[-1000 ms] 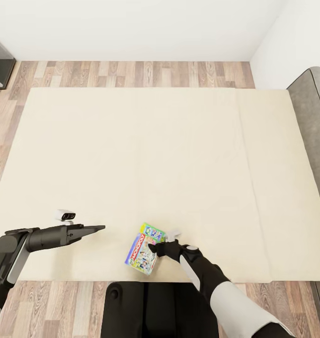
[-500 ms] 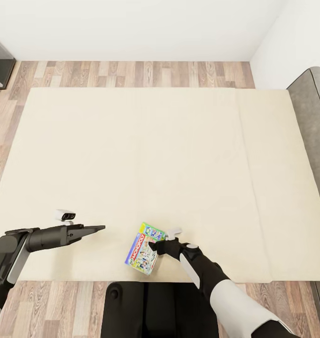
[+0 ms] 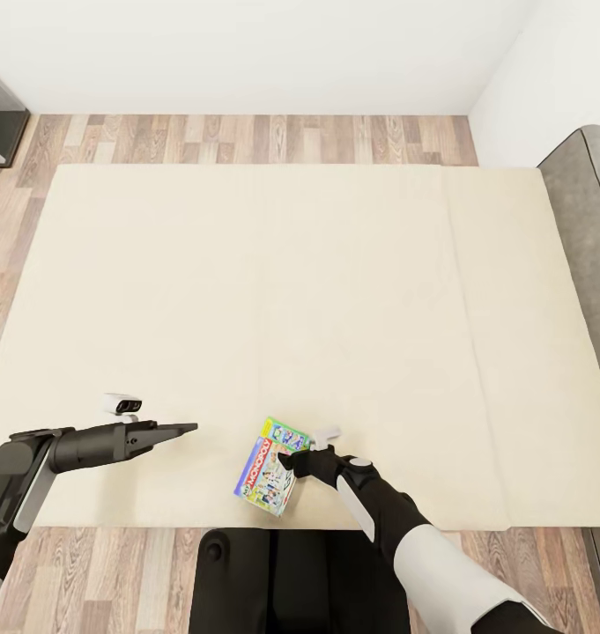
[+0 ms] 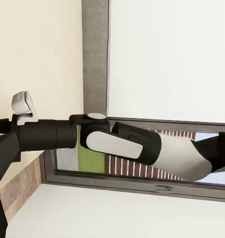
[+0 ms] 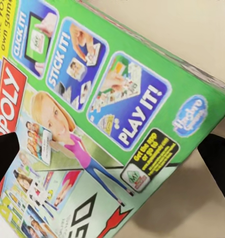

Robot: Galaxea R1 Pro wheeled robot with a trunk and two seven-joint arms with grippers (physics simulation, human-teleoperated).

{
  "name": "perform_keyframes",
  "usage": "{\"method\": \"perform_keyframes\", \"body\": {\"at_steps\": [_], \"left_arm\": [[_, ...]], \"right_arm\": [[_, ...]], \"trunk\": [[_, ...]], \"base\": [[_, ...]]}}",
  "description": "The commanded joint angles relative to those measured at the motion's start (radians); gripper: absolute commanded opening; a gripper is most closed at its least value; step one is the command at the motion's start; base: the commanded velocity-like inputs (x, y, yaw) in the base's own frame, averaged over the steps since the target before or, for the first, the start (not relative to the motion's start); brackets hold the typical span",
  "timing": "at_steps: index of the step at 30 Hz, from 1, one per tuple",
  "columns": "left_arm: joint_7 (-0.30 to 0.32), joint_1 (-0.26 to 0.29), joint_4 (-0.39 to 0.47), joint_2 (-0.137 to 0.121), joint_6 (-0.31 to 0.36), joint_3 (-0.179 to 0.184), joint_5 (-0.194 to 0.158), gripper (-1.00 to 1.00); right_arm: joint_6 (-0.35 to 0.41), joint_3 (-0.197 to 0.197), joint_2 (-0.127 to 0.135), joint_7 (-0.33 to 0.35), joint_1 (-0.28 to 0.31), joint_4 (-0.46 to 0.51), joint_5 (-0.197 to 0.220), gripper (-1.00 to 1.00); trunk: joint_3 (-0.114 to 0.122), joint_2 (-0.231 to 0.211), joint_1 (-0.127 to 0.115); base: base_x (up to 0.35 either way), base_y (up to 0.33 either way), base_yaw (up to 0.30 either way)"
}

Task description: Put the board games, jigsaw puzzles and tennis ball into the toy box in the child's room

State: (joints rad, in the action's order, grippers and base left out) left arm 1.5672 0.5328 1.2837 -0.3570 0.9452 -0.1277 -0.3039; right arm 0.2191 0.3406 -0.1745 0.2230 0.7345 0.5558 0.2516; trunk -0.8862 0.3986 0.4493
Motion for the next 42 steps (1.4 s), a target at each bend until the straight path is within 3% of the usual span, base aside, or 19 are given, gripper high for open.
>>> {"method": "perform_keyframes", "body": {"at_steps": [1, 10, 32, 42], "left_arm": [[0.004, 0.0, 0.001, 0.0, 0.011, 0.0, 0.0, 1.0], [0.004, 0.0, 0.0, 0.001, 0.011, 0.0, 0.0, 1.0], [0.004, 0.0, 0.0, 0.001, 0.011, 0.006, 0.0, 1.0], [0.004, 0.0, 0.001, 0.001, 0.011, 0.006, 0.0, 1.0]], "right_arm": [[0.002, 0.0, 0.0, 0.001, 0.0, 0.001, 0.004, 1.0], [0.005, 0.0, 0.0, 0.019, 0.001, 0.004, 0.005, 1.0], [0.015, -0.002, 0.0, 0.21, 0.002, 0.003, 0.034, 1.0], [0.013, -0.002, 0.0, 0.239, 0.002, 0.001, 0.035, 1.0]], "trunk": [[-0.001, 0.001, 0.001], [-0.001, 0.001, 0.001], [-0.001, 0.001, 0.001], [-0.001, 0.001, 0.001]], "base": [[0.0, 0.0, 0.0], [0.0, 0.0, 0.0], [0.0, 0.0, 0.0], [0.0, 0.0, 0.0]]}}
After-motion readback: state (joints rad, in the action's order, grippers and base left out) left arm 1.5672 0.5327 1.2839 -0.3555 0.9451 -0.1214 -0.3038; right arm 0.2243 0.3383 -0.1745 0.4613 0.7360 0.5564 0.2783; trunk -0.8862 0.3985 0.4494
